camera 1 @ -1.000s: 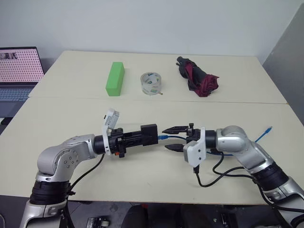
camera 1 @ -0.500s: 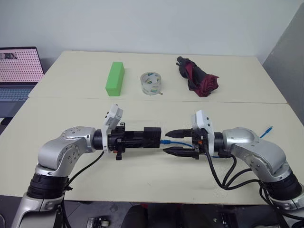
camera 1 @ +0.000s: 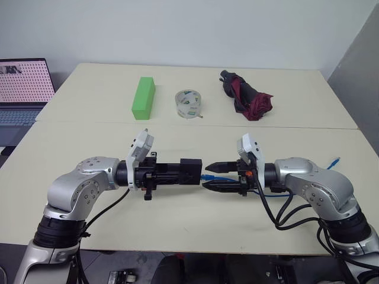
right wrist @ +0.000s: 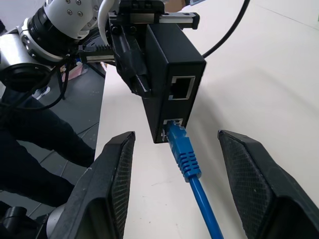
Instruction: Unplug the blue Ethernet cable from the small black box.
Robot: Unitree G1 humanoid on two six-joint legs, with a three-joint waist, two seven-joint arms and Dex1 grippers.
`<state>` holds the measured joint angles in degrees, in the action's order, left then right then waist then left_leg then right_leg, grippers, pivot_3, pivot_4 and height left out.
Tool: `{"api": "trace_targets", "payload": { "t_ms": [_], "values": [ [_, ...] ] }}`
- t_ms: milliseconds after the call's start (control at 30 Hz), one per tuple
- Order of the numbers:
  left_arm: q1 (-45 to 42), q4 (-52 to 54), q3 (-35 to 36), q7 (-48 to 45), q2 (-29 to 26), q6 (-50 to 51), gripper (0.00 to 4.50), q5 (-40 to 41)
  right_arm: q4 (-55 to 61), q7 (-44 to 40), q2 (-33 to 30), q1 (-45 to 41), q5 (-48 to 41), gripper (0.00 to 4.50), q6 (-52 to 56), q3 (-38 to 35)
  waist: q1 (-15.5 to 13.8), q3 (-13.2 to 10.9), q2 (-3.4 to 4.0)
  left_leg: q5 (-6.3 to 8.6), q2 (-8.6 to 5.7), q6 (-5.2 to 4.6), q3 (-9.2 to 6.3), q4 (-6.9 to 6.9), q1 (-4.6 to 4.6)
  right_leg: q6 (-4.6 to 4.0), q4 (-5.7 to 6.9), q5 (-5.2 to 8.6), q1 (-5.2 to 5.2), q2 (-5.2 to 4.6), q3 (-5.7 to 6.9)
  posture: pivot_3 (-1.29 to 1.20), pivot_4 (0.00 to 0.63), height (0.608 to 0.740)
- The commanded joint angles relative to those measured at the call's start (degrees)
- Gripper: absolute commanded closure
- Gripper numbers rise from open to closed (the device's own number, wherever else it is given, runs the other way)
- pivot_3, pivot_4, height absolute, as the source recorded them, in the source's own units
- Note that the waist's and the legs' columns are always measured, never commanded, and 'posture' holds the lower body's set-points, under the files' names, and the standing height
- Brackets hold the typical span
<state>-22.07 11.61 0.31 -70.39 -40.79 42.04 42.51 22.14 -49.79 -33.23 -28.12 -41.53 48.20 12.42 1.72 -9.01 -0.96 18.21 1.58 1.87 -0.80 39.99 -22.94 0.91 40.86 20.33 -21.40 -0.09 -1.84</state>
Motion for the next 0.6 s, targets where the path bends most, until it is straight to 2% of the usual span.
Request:
{"api": "trace_targets", "payload": {
  "t_ms": [33, 100, 433, 600],
  "values": [
    [-0.2, 1.9, 0.4, 0.3, -0.1, -0.9, 3.72, 0.1, 0.8, -0.7, 0.5, -1.3, 0.0, 2.07, 0.0, -0.4, 0.0, 0.0, 0.0, 0.0, 0.0, 0.0, 0.0, 0.0, 0.0, 0.0, 0.0, 0.0, 0.0, 0.0, 0.0, 0.0, 0.15, 0.74],
    [-0.1, 1.9, 0.5, 0.4, 0.0, -1.0, 3.72, 0.1, 0.6, -0.8, 0.5, -1.4, 0.4, 2.26, -0.1, -0.1, 0.0, 0.0, 0.0, 0.0, 0.0, 0.0, 0.0, 0.0, 0.0, 0.0, 0.0, 0.0, 0.0, 0.0, 0.0, 0.0, 0.15, 0.74],
    [0.2, 2.6, 0.5, 0.9, 0.2, -0.8, 3.72, 0.8, 0.5, -2.2, 0.4, -1.6, 2.1, 4.45, -0.4, 0.6, 0.0, 0.0, 0.0, 0.0, 0.0, 0.0, 0.0, 0.0, 0.0, 0.0, 0.0, 0.0, 0.0, 0.0, 0.0, 0.0, 0.15, 0.74],
    [0.0, 3.0, -0.1, 0.3, 0.3, -1.0, 3.72, 0.7, -0.3, -3.0, 0.5, -2.3, 2.9, 4.46, -0.6, 0.9, 0.0, 0.0, 0.0, 0.0, 0.0, 0.0, 0.0, 0.0, 0.0, 0.0, 0.0, 0.0, 0.0, 0.0, 0.0, 0.0, 0.15, 0.74]
  ]
}}
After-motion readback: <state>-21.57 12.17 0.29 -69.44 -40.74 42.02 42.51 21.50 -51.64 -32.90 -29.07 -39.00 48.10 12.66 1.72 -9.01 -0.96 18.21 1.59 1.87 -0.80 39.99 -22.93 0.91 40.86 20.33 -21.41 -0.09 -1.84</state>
